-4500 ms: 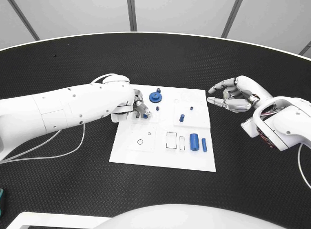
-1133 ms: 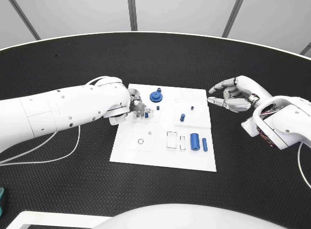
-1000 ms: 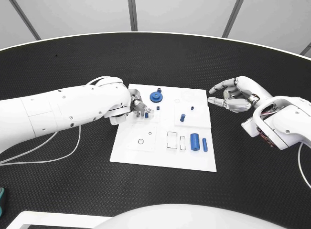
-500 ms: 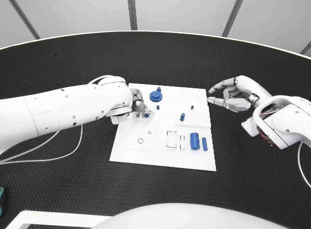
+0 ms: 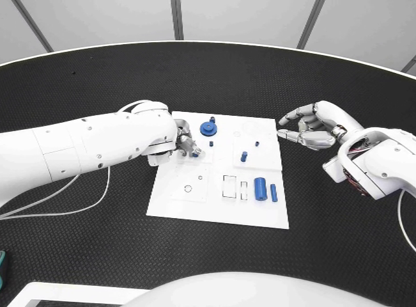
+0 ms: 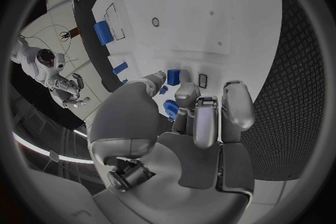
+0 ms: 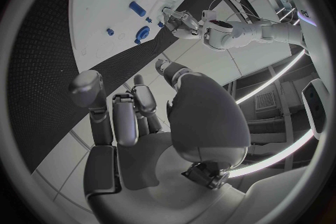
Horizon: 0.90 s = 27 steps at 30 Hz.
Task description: Assemble the parts on the task board
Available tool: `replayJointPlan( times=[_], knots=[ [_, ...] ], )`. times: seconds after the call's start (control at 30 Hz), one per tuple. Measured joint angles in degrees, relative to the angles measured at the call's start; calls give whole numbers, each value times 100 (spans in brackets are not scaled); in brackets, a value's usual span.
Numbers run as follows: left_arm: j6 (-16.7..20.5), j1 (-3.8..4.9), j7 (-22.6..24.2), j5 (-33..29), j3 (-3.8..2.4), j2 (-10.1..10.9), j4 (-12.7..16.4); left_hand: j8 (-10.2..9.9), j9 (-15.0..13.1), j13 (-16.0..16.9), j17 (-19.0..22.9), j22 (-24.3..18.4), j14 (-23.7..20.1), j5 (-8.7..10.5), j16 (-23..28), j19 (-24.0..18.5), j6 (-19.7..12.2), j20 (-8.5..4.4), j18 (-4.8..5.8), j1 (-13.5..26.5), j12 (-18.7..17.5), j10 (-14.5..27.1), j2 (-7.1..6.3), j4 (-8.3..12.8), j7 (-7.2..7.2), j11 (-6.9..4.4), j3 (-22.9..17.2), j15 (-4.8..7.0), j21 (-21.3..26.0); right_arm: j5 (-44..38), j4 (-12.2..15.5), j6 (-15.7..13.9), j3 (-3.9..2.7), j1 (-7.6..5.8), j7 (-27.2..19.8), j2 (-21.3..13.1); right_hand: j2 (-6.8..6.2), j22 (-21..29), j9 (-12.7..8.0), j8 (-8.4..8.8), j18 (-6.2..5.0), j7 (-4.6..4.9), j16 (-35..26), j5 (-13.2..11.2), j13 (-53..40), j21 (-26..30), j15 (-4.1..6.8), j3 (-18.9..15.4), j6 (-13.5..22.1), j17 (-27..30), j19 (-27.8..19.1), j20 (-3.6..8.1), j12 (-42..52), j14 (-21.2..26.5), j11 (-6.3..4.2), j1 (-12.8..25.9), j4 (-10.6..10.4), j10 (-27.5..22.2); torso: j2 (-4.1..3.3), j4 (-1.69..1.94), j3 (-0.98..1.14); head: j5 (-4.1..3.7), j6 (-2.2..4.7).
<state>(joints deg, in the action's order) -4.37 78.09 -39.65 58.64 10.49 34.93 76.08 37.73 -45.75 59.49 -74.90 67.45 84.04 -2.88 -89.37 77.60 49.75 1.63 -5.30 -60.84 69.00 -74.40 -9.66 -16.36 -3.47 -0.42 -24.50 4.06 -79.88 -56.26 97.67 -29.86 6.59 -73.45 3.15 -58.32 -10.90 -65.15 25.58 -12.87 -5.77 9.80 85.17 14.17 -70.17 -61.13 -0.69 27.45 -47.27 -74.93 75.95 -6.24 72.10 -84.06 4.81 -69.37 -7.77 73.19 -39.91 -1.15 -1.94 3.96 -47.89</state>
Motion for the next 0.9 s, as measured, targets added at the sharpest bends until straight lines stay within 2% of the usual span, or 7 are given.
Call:
replayJointPlan(
  times=[0.23, 0.37, 0.53, 0.9],
  knots=[
    [32, 0, -6, 1, 0, -23, -15, 0, 16, 0, 0, 0, 0, 0, 0, 0, 0, 0, 0, 0, 0, 0, 0, -16, 0, 0, 15, 0, 0, 0, -1, 2, 0, 0, -2, 1, 0, 0, 0, 0, 0, 0, 0, 0, 0, 0, 0, 0, 0, 0, 0, 0, 0, 0, 0, 0, 0, 0, 0, -1, -2, -3, 1],
    [20, 0, -27, 1, 0, -43, -33, 0, 48, 1, 0, 0, 0, 0, 0, 0, 0, 0, 0, -82, 0, 0, 82, -16, 0, 0, 15, 0, 0, 0, -1, 7, 0, 0, -2, 1, 0, 0, 0, 0, 0, 0, 0, 0, 0, 0, 0, -16, 0, 1, 0, 0, 0, 0, 0, 0, -15, 0, 0, -2, -1, -4, 1],
    [-16, 0, -35, 2, 0, -65, -63, 0, 70, -11, 0, 5, 0, 0, 0, 0, 0, 0, 0, -125, 0, 0, 94, -16, 0, 0, 15, 0, 0, 0, 0, 12, 1, 0, 0, 0, 0, 0, 0, 0, 0, 0, 0, 0, 0, 0, 0, -16, 0, 1, 0, 0, 0, 0, 0, 0, -15, 0, -1, -2, 0, -10, -9],
    [-44, 1, -35, 7, 0, -103, -89, -22, 182, -44, 0, 8, 0, 0, 0, -16, -20, 16, 0, -639, 0, 41, 155, 105, -21, 0, -238, 0, 0, 0, -6, 31, 1, 0, 2, 4, 0, -1, 1, 1, 0, 1, 0, 0, 0, 0, 0, -16, 0, 1, 0, 0, 0, 0, 0, 0, -15, 0, 0, -2, 3, -21, -24]
  ],
)
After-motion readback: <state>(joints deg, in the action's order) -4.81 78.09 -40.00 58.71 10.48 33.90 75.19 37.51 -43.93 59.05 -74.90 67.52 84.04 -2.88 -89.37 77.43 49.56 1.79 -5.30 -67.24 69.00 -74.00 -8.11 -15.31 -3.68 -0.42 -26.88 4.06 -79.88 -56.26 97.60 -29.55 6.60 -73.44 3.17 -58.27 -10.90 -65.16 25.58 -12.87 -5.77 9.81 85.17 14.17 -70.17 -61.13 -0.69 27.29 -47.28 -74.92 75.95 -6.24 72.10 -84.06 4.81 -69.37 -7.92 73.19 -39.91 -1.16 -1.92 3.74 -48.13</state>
